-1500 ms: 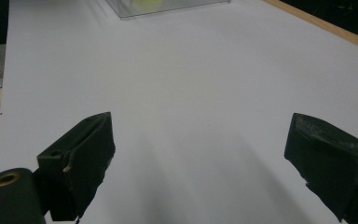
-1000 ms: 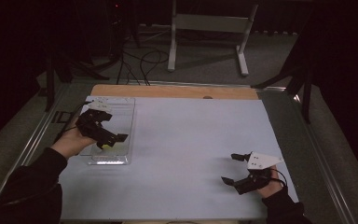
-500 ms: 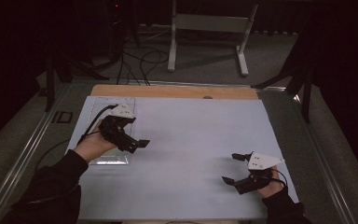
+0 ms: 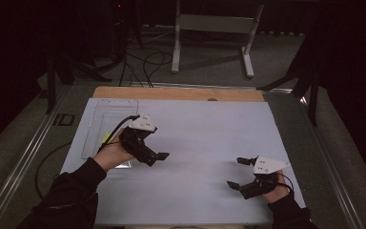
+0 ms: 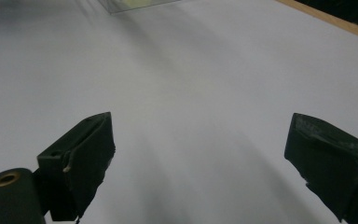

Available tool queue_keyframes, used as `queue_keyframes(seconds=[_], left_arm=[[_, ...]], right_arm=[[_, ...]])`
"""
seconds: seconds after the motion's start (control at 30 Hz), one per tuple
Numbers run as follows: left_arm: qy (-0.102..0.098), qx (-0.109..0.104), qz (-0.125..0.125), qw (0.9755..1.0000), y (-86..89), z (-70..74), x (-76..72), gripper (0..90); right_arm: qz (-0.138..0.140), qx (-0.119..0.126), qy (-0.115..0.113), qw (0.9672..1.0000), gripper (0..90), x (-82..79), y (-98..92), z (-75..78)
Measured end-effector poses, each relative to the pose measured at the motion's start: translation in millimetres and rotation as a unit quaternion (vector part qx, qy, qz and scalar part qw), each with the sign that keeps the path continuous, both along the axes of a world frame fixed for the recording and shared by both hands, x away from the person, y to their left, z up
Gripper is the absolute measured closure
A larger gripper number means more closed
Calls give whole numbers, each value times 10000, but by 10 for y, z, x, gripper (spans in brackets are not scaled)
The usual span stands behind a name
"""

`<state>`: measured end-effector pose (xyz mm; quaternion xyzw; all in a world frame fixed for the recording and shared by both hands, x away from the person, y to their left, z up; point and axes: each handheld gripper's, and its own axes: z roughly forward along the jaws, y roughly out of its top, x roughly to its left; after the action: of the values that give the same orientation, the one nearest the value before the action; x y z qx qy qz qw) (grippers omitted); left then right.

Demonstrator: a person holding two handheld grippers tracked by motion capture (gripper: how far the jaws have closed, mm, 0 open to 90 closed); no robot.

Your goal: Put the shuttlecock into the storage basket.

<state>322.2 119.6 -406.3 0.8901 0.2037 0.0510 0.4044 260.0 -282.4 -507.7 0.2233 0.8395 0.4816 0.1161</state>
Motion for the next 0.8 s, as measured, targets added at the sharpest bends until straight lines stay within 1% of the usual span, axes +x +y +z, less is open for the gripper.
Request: queue_keyframes(seconds=[0.03, 0.07, 0.13, 0.17, 0.23, 0.27, 0.37, 0.43, 0.53, 0.67, 0.73, 0.8], left_arm=[[18, -37, -29, 10000, -20, -9, -15, 0], [-21, -47, -30, 10000, -38, -18, -33, 0], [7, -73, -168, 9998, -70, -40, -65, 0], [-19, -66, -183, 9998, -84, -54, -83, 0], [3, -93, -247, 9997, -108, -93, -112, 0], [12, -134, -248, 9996, -116, -112, -123, 0], [-6, -83, -346, 9994, -146, -189, -177, 0], [55, -62, -412, 9991, -159, -229, -203, 0], [74, -44, -471, 9989, -177, -293, -241, 0], [146, -132, -507, 9985, -169, -370, -287, 0], [140, -76, -512, 9986, -158, -408, -313, 0], [185, -120, -512, 9984, -135, -446, -332, 0]], right_arm=[[9, 2, 5, 10000, 83, 1, 1, -2], [18, 6, 12, 10000, 83, 2, 3, -3], [24, 8, 30, 10000, 83, 1, 6, -8], [20, 7, 46, 10000, 83, 3, 6, -10], [19, 4, 89, 10000, 83, 3, 11, -12], [-5, -41, 88, 10000, 83, 0, 15, -10], [-13, -42, 87, 10000, 83, 0, 15, -9], [-22, -43, 89, 9999, 83, -1, 15, -10], [-30, -38, 83, 10000, 83, -1, 20, -12], [-32, -77, 47, 10000, 83, -15, 29, -13], [-12, -73, 46, 10000, 83, -12, 31, -18], [-1, -91, 60, 9999, 83, -12, 34, -26]])
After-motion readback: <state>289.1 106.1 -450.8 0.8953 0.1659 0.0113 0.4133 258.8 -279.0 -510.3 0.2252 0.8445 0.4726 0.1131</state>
